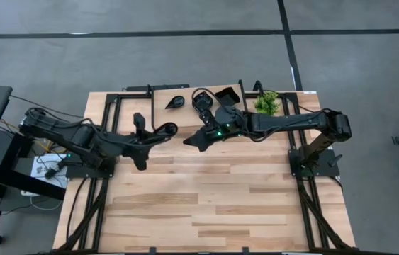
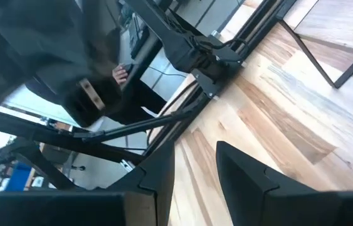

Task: Pick & Place Mini shaped plates
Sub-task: Stack the black drop shaped plate on the black drop shaped plate on the shelf

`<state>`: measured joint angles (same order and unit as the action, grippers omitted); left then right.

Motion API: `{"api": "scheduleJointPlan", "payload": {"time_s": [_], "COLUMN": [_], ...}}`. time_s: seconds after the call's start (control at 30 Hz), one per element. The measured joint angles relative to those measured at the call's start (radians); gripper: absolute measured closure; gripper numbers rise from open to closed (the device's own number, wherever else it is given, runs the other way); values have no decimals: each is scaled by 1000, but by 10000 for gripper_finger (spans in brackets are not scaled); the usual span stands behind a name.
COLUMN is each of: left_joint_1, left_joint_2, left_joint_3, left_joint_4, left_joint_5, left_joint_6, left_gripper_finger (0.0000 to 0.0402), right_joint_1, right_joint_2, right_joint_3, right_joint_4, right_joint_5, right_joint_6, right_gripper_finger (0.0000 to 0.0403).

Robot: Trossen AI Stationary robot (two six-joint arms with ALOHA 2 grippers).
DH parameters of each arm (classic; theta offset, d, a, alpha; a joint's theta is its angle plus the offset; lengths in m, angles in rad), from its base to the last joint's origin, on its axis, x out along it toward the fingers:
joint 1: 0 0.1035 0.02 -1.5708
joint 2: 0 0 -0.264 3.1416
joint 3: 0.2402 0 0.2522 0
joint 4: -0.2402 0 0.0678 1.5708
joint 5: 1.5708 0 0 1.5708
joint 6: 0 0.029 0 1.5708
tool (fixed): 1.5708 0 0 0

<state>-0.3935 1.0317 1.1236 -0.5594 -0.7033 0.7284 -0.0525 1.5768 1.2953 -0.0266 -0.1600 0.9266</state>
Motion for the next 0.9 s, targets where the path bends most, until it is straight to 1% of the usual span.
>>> {"api": "scheduleJointPlan", "payload": {"time_s": [0.27,0.47,0.5,0.63,0.7,0.77,0.83,0.9], "left_joint_1": [3,3,9,81,129,185,248,312], "left_joint_2": [-54,-58,-58,-57,-57,-57,-57,-52], "left_joint_3": [0,0,0,0,0,0,0,0], "left_joint_4": [0,0,0,-1,0,0,0,10], "left_joint_5": [0,2,17,159,202,258,334,409], "left_joint_6": [1,50,51,44,37,36,28,26], "left_gripper_finger": [394,391,392,394,393,393,394,394], "right_joint_1": [0,6,8,16,33,58,94,138], "right_joint_2": [-3,-8,-15,-68,-111,-168,-231,-291], "right_joint_3": [0,0,0,0,0,-6,-6,-7], "right_joint_4": [1,-28,-46,-108,-129,-164,-230,-331], "right_joint_5": [0,-21,-24,-16,22,96,212,366], "right_joint_6": [-21,-30,-41,-124,-200,-288,-361,-422], "right_gripper_finger": [290,290,290,290,290,290,290,290]}}
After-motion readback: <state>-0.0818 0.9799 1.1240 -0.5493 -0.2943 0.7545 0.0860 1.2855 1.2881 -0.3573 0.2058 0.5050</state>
